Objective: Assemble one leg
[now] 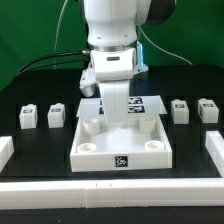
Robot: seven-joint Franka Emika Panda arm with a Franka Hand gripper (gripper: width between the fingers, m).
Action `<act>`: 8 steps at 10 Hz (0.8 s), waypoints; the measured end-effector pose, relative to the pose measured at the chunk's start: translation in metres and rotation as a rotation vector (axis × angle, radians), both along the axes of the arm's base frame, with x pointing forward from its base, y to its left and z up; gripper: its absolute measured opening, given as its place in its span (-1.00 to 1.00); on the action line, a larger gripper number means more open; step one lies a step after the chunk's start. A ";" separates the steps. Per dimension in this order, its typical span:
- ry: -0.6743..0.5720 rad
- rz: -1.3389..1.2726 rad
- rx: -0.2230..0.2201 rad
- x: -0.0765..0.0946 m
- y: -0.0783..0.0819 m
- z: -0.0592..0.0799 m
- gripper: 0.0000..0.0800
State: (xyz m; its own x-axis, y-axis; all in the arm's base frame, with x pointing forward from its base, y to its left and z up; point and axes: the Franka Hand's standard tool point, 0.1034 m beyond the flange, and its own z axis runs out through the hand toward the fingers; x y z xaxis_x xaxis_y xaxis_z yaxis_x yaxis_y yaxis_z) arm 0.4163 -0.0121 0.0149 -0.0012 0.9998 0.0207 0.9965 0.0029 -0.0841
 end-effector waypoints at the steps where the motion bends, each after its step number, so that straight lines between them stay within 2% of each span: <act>1: 0.000 0.000 0.000 0.000 0.000 0.000 -0.85; 4: -0.001 0.000 0.000 0.000 0.001 0.000 -0.85; 8: -0.031 -0.028 0.014 0.020 0.035 -0.001 -0.85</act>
Offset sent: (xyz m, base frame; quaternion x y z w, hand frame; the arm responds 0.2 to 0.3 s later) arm 0.0000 0.0000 0.0000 0.0000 0.0000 0.0000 1.0000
